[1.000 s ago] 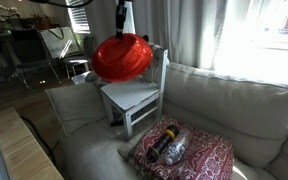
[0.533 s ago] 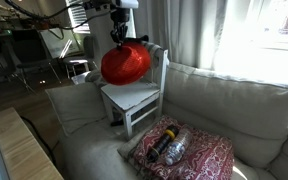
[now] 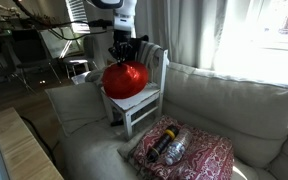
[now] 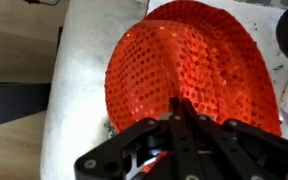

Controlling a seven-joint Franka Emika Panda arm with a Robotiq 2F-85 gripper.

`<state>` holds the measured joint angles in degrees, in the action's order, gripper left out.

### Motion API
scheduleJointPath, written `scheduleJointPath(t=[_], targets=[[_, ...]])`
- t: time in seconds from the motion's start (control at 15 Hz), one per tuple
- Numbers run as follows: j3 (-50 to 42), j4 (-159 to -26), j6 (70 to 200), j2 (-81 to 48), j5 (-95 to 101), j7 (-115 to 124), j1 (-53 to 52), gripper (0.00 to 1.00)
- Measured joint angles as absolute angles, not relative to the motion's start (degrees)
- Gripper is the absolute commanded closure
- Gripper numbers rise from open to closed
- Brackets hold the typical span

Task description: Remove the caps from the chair ears starting with the orange hat and stack them on the chair seat

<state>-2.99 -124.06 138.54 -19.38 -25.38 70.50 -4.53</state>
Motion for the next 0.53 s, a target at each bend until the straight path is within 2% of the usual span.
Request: scheduleJointPath(t=[0.53], targets=[[0.2, -116.2, 136.5, -28.6, -40.1, 77.4, -2.7, 0.99]])
